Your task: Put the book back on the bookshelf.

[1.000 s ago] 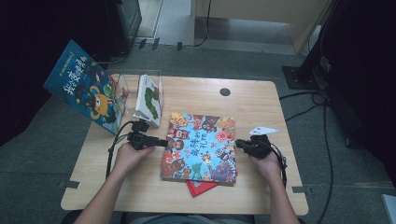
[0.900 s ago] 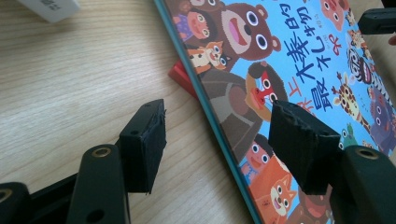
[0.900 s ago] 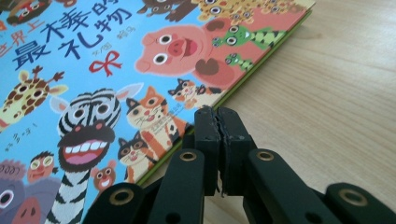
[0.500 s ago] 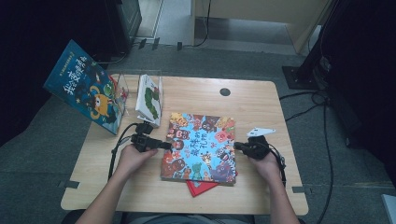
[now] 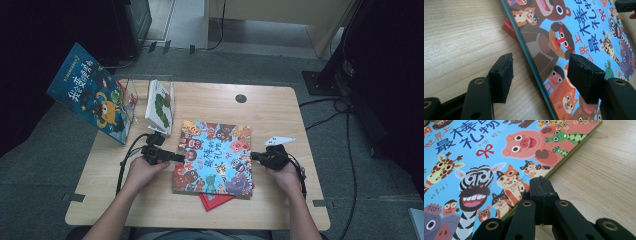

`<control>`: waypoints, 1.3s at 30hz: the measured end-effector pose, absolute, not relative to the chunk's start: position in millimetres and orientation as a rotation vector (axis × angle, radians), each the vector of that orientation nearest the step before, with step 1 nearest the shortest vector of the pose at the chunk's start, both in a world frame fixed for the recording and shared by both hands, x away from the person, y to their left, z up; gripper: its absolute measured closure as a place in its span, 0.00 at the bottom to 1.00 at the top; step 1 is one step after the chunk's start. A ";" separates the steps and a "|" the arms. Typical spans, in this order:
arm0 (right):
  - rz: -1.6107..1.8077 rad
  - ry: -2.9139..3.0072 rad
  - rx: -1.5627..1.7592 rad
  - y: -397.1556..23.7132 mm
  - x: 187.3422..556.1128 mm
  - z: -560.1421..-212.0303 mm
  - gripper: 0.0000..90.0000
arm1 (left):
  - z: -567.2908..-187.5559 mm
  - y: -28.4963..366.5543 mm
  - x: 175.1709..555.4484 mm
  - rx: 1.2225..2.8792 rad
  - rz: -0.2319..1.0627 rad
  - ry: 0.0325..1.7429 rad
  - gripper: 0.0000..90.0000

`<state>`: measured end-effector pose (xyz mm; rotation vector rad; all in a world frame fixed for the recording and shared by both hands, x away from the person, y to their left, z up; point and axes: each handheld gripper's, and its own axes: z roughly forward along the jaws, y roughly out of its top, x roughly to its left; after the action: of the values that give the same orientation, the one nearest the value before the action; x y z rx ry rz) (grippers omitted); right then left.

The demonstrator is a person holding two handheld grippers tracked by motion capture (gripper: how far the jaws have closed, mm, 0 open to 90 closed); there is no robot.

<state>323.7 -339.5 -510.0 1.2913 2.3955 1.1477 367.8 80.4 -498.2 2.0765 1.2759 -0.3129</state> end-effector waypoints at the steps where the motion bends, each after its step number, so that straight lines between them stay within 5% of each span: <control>1: 1.151 2.394 1.287 -338.7 324.0 -510.2 1.00 | -498.3 80.3 367.7 2.076 -0.314 1.276 0.42; 39: 1.199 2.466 1.270 -327.7 322.5 -508.9 1.00 | -497.3 81.6 368.9 2.033 -0.304 1.378 0.50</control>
<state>322.5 -327.7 -508.9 1.2704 2.4664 1.1989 368.9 81.6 -497.3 2.0330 1.3783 -0.3045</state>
